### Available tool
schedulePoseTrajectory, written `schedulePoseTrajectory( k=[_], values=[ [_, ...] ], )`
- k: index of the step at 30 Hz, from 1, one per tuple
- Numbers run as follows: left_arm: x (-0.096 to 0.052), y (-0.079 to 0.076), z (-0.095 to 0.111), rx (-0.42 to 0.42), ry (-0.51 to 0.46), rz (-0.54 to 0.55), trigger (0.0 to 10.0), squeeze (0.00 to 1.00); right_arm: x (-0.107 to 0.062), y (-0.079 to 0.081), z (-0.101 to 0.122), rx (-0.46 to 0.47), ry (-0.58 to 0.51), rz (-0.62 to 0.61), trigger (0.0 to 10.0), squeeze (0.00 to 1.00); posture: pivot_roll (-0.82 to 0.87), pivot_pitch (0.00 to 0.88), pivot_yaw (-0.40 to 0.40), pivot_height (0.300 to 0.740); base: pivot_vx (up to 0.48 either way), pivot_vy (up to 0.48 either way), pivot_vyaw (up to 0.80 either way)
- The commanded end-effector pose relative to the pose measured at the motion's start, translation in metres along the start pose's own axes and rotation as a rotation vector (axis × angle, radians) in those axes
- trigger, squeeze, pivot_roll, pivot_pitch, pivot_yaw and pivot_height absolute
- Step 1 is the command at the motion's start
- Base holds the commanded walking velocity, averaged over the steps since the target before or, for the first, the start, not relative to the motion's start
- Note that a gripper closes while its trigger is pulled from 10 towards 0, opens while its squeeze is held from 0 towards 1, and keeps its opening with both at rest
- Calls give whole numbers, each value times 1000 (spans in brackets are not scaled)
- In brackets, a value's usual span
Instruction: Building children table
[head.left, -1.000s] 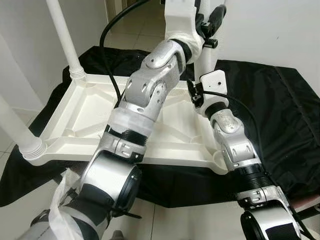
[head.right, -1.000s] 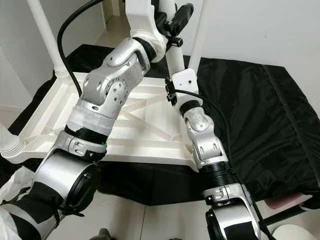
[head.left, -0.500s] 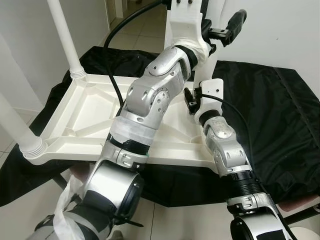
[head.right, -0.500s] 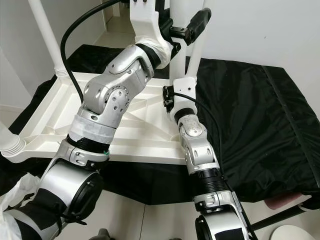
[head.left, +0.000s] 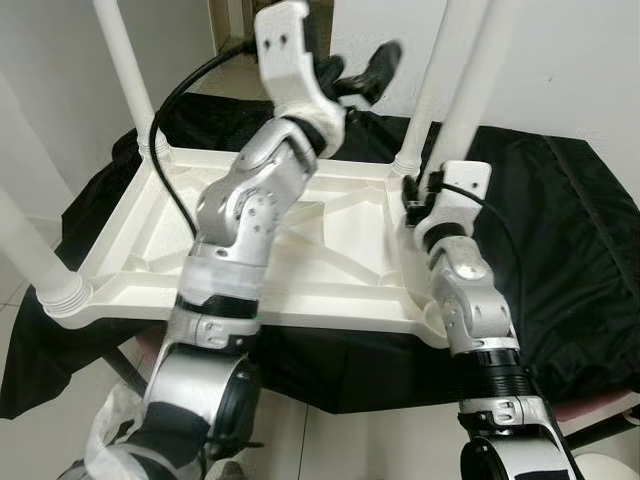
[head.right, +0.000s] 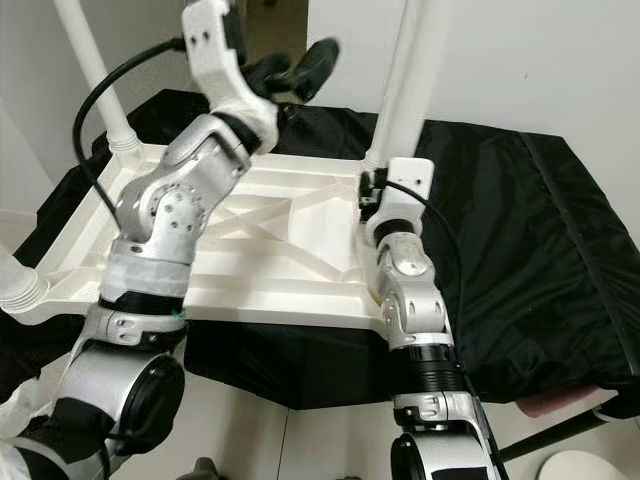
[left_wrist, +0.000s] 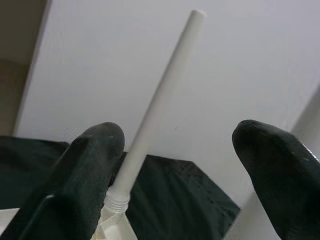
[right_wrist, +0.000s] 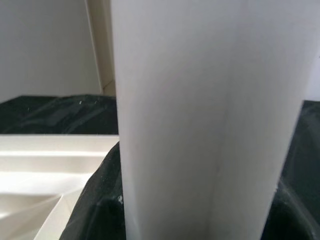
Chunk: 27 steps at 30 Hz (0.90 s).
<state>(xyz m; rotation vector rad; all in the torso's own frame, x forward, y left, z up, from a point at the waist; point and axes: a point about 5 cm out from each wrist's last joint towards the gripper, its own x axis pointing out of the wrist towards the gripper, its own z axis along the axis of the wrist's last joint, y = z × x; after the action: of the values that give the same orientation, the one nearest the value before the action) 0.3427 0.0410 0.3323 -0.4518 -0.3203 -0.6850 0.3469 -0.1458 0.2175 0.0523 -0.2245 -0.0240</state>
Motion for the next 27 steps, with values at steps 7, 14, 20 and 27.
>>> schedulePoseTrajectory(
  k=[7, 14, 20, 27],
  values=[
    [-10, 14, -14, 134, 88, 81, 10000, 0, -7, -6, 8, -14, -67, -46, 10000, 0, 28, 0, -28, 740, 0, 0, 0],
    [-29, 21, -43, 165, 165, 91, 10000, 0, -21, -8, 9, -1, -115, -19, 10000, 0, 17, 5, -19, 740, 0, 0, 0],
    [-45, 17, -70, 208, 241, 40, 10000, 0, -24, -10, 10, 16, -135, -13, 10000, 0, 18, 13, -19, 740, 0, 0, 0],
    [-80, -3, -118, 285, 416, -234, 10000, 0, -22, -8, 11, 19, -131, 2, 10000, 0, 32, 15, -36, 740, 0, 0, 0]
  ],
)
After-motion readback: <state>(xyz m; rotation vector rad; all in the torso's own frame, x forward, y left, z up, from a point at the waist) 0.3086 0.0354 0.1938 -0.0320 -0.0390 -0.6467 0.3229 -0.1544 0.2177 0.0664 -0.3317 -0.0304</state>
